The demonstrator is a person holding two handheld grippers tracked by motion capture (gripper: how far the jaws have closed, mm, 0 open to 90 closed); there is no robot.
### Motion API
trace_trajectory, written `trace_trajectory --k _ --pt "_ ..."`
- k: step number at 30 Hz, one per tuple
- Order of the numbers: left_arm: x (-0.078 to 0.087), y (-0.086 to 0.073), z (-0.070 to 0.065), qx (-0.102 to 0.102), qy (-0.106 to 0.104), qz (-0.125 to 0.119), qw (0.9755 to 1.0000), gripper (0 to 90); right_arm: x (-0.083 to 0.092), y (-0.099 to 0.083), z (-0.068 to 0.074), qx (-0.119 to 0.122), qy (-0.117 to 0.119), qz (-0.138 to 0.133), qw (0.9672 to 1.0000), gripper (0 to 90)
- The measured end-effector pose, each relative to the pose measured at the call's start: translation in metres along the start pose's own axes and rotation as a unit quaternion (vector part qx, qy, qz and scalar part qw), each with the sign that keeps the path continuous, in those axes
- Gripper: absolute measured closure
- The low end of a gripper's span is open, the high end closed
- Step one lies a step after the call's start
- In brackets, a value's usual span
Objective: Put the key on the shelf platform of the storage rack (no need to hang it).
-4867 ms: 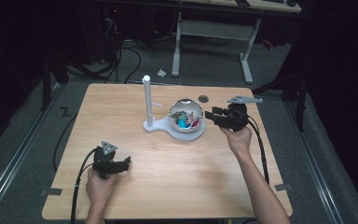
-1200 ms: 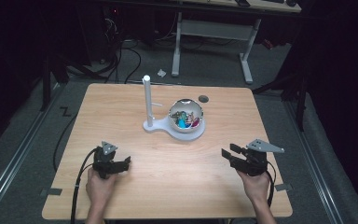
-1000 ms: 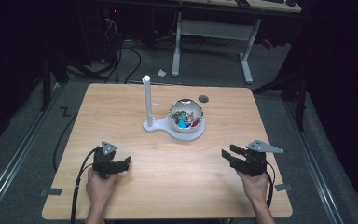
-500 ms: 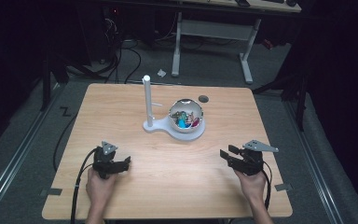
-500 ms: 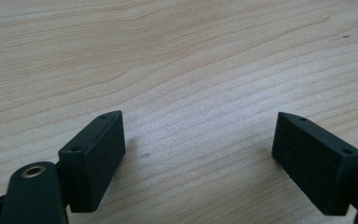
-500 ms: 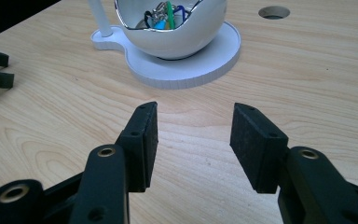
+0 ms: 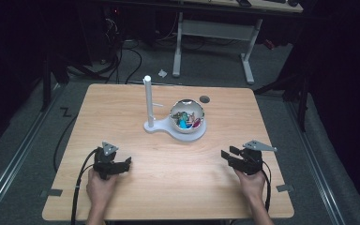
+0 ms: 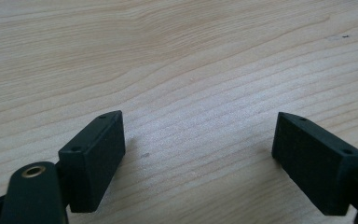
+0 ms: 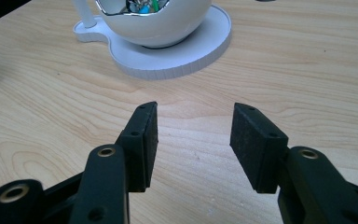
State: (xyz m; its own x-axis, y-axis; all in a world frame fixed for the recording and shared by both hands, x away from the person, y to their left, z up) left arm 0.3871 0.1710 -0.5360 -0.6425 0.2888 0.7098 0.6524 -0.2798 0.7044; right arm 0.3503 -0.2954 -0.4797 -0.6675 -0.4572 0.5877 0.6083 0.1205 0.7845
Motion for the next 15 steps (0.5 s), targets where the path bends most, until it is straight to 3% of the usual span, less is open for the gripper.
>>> trace_trajectory --k 15 --pt "0.000 0.000 0.000 0.000 0.000 0.000 1.0000 17.6 -0.013 -0.009 -0.010 -0.009 -0.018 0.020 0.9996 51.9"
Point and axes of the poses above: each handheld gripper's, and its own axes: x roughly backward along the jaws, y roughly out of its top, z roughly to its left, the point moved 1 cm from there along -x, roughly forward along the jaws, and after that the axes turned 2 degrees about y, right-handed, at the moved point
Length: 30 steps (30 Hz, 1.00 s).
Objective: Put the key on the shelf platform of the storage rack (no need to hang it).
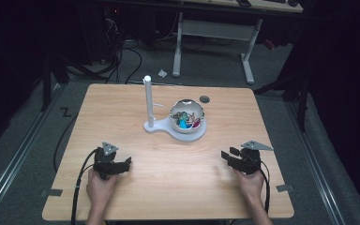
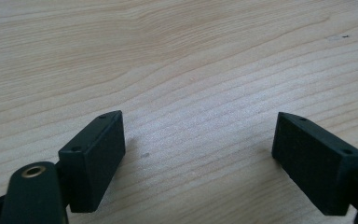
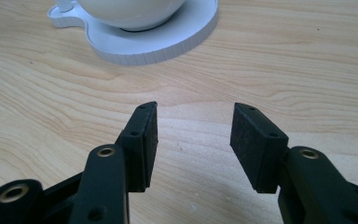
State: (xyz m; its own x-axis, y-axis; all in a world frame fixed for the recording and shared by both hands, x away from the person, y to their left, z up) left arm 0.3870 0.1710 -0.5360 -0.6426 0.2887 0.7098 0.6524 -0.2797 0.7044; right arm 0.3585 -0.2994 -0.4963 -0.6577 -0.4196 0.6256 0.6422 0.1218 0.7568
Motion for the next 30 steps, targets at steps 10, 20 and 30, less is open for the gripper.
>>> trace_trajectory --k 10,20,30 --pt "0.000 0.000 0.000 0.000 -0.001 0.001 1.0000 17.6 -0.013 -0.006 -0.007 -0.001 -0.021 0.018 0.9996 50.9" --pt "0.000 0.000 0.000 0.000 0.000 0.000 1.0000 17.6 -0.019 -0.012 -0.011 0.005 -0.041 0.028 0.9987 50.8" --pt "0.000 0.000 0.000 0.000 0.000 0.000 1.0000 17.6 -0.023 -0.016 -0.011 0.016 -0.069 0.039 0.9967 49.7"
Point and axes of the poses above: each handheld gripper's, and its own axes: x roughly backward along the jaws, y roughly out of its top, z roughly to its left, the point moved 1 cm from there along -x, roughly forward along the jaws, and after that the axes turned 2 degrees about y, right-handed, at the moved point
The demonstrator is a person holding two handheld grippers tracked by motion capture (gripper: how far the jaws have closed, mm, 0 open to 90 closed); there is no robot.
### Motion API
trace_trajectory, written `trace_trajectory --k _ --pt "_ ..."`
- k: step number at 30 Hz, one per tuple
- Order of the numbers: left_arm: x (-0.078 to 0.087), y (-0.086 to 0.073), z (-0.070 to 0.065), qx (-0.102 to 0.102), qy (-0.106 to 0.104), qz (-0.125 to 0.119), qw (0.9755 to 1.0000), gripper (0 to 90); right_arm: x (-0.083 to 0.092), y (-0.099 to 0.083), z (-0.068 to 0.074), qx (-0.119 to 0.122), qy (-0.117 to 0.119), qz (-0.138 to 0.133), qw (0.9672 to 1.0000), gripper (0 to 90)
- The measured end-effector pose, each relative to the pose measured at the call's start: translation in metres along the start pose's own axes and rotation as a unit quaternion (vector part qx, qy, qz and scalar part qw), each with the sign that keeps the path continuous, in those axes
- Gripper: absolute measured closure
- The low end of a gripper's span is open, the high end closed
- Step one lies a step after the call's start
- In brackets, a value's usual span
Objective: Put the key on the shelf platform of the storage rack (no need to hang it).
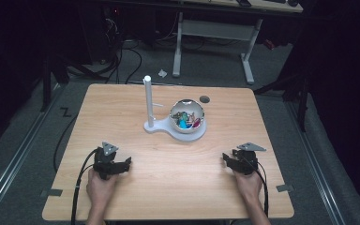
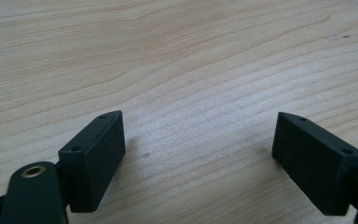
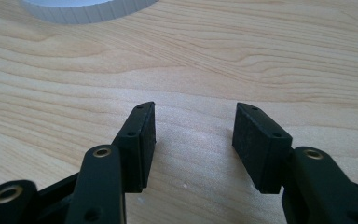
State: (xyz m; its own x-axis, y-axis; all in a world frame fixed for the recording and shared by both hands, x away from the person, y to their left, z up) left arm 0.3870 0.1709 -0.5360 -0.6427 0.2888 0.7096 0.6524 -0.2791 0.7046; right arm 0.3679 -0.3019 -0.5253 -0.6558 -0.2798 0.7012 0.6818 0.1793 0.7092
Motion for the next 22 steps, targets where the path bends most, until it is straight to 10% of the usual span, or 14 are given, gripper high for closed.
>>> trace_trajectory --k 22 --pt "0.0002 -0.0001 -0.0001 0.000 0.000 0.000 1.0000 17.5 -0.0016 0.0000 0.0058 0.024 -0.018 0.008 0.9995 42.4"
Point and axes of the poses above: each handheld gripper's, and its own axes: x roughly backward along the jaws, y roughly out of its top, z roughly to its left, the point moved 1 cm from there along -x, roughly forward along the jaws, and after that the axes turned 2 degrees about y, right-handed, at the moved point
